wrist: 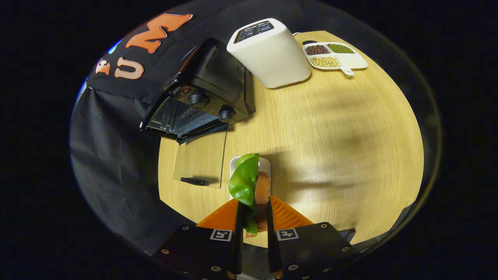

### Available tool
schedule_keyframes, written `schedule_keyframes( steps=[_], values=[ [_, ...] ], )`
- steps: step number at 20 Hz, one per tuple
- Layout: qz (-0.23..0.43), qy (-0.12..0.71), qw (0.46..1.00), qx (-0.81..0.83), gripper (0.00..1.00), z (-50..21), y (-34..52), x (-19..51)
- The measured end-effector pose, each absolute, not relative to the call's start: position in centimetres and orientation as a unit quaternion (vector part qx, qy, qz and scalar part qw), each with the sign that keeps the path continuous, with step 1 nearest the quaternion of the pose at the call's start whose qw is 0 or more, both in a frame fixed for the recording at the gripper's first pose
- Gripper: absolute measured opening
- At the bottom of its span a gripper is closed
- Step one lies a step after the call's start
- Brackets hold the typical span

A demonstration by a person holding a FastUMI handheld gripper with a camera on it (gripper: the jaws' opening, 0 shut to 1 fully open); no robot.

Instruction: Open the toaster oven, put the food inside, and close the toaster oven door.

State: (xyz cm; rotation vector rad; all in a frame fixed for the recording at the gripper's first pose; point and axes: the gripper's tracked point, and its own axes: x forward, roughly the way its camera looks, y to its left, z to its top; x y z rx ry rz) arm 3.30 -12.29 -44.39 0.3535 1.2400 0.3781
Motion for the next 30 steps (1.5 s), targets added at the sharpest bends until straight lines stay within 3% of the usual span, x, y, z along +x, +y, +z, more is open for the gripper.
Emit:
schedule_keyframes(
  steps=[7, 15, 30],
  values=[
    [0.179, 0.530, 0.807, 0.189, 0.26, -39.5, -11.7, 3.2],
    [0.194, 0.434, 0.816, 0.329, 0.26, -33.3, -7.5, 3.5],
    [0.081, 0.289, 0.788, 0.537, 0.26, -37.6, 4.4, 8.7]
  ],
)
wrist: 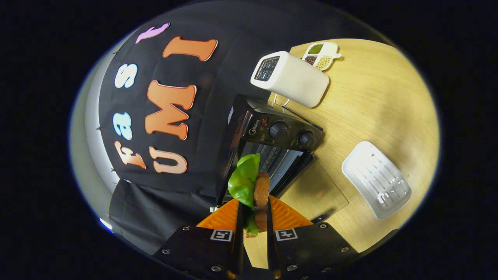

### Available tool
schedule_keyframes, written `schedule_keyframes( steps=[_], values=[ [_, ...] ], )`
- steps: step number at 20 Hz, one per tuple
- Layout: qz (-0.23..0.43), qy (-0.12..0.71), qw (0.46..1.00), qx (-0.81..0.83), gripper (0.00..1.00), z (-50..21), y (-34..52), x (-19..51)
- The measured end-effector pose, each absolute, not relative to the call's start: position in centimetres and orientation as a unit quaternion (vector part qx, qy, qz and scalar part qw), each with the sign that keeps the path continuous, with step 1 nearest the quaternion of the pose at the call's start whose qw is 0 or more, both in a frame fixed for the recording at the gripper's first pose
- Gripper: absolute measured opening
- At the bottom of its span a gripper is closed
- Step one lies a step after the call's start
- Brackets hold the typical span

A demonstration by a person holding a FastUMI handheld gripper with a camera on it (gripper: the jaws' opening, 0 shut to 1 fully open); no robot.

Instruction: Open the toaster oven, put the food inside, and close the toaster oven door.

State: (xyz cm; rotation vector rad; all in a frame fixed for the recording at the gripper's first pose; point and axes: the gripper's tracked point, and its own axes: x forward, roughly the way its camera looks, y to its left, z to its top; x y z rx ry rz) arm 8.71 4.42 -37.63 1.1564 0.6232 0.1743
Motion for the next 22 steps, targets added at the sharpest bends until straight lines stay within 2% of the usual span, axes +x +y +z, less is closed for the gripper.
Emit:
schedule_keyframes(
  steps=[17, 22],
  values=[
    [-0.080, 0.165, 0.758, 0.626, 0.26, -44.4, 11.3, 19.9],
    [-0.102, 0.184, 0.746, 0.632, 0.37, -45.6, 12.6, 21.9]
  ],
)
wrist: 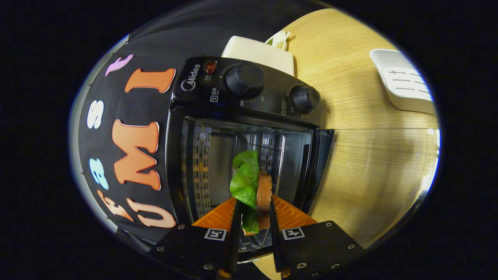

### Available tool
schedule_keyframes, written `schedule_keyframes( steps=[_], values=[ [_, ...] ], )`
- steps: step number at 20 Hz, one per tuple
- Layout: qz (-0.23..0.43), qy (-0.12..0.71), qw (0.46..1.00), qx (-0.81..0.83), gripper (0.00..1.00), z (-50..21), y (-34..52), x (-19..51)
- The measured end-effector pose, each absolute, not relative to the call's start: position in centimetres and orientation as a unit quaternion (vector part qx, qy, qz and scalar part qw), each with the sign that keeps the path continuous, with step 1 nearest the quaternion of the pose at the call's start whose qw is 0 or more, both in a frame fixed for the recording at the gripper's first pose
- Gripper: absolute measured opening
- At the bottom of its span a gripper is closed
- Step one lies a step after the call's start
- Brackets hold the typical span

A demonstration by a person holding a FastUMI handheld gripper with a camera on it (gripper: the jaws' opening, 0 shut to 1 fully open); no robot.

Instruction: Open the toaster oven, put the food inside, and close the toaster oven door.

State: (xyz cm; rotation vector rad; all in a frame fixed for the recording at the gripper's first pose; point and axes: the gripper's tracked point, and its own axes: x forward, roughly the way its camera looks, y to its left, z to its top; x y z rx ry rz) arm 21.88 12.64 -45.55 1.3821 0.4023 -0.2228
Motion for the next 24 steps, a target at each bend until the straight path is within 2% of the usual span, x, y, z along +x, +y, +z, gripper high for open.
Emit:
schedule_keyframes(
  steps=[1, 4, 5, 6, 8, 15, 19, 24],
  values=[
    [-0.108, 0.195, 0.745, 0.629, 0.40, -46.1, 12.6, 21.8],
    [-0.105, 0.208, 0.741, 0.630, 0.68, -46.5, 13.8, 21.8],
    [-0.103, 0.211, 0.743, 0.627, 0.73, -46.5, 13.8, 21.4],
    [-0.100, 0.216, 0.745, 0.623, 0.83, -46.3, 13.9, 20.9],
    [-0.105, 0.221, 0.753, 0.611, 0.97, -45.7, 13.8, 19.4],
    [-0.055, 0.215, 0.829, 0.513, 0.98, -39.9, 14.3, 12.5],
    [-0.015, 0.232, 0.904, 0.359, 0.98, -39.2, 14.4, 8.3],
    [0.000, 0.260, 0.950, 0.172, 0.98, -41.0, 13.2, 4.1]
  ],
)
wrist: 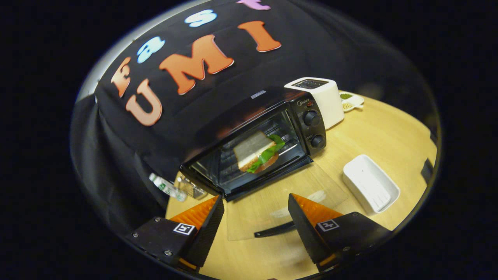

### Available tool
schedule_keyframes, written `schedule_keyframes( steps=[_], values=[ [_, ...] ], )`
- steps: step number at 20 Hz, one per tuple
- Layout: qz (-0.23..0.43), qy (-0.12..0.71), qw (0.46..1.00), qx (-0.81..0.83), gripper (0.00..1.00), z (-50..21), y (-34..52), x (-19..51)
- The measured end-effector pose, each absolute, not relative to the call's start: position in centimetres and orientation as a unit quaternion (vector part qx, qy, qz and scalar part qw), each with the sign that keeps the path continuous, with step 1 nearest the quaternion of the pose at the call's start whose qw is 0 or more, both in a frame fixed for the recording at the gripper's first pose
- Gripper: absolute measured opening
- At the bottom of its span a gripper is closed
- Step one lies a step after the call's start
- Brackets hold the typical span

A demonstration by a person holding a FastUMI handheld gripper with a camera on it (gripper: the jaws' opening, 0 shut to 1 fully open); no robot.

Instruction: Open the toaster oven, put the food inside, and close the toaster oven door.

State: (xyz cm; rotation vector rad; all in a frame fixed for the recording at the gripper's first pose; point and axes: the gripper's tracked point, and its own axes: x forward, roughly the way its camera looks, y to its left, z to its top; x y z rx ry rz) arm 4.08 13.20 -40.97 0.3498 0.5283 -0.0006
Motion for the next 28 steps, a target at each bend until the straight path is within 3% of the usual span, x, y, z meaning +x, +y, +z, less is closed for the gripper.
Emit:
schedule_keyframes(
  steps=[5, 15, 28],
  values=[
    [-0.001, 0.307, 0.951, 0.040, 0.99, -45.0, 12.5, 1.0],
    [-0.007, 0.407, 0.912, -0.050, 0.99, -52.9, 12.3, -0.1],
    [0.001, 0.424, 0.905, -0.044, 1.00, -53.6, 12.8, 1.4]
  ],
)
